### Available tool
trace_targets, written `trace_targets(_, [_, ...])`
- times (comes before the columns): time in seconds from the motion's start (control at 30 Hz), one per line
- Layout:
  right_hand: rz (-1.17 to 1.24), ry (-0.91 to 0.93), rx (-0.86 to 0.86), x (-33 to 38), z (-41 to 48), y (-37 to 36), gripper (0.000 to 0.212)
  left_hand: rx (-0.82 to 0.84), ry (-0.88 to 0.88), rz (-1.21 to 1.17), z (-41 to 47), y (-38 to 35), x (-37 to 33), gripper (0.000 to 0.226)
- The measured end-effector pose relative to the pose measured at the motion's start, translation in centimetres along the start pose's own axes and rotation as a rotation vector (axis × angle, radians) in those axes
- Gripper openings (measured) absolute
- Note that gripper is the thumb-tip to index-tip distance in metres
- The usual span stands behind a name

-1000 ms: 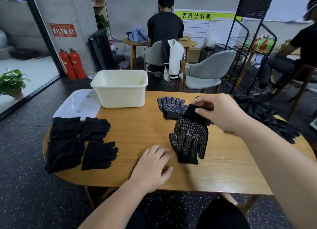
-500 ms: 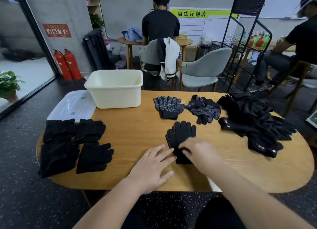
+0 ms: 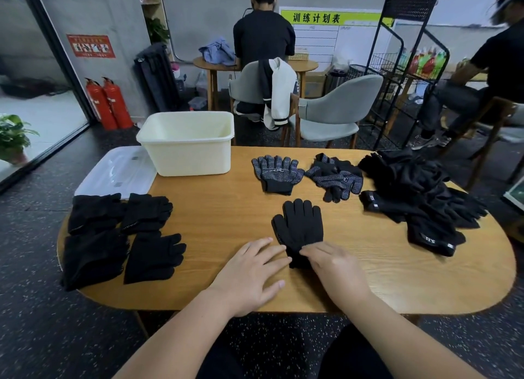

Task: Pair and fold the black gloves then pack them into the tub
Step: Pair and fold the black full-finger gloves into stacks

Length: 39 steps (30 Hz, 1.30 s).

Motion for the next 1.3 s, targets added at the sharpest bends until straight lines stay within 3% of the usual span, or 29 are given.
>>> trace_targets(0.57, [0.067, 0.000, 0.039, 0.5, -0.9, -1.3, 0.043, 0.004, 0.007, -0.012, 0.0, -0.2, 0.1, 0.058])
trace_targets(0.77, [0.100, 0.029, 0.067, 1.3, -0.7, -0.5, 0.021, -0.014, 0.005, -0.041, -0.1, 0.1, 0.0, 0.063])
trace_targets(0.9, [0.179, -0.022, 0.058, 1.0, 1.2, 0.4, 0.021, -0.021, -0.006, -0.026, -0.1, 0.1, 0.0, 0.062])
trace_targets(1.13, [0.132, -0.225, 0.443, -2.2, 6.6, -3.2, 0.047, -0.021, -0.022, -0.048, -0.2, 0.4, -0.1, 0.055])
trace_targets(1.3, [0.052, -0.321, 0.567, -3.1, 9.2, -4.0, 0.059, -0.004, -0.018, -0.087, -0.2, 0.5, 0.0, 0.054])
Point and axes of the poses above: each hand's wrist, its own z-axis towards the middle knuckle, its own y-axis out of the back of the hand, x = y × z, the point moved 6 cm from there along z, towards the middle knuckle, and after that the axes turned 14 degrees about x, right-handed, at the moved point
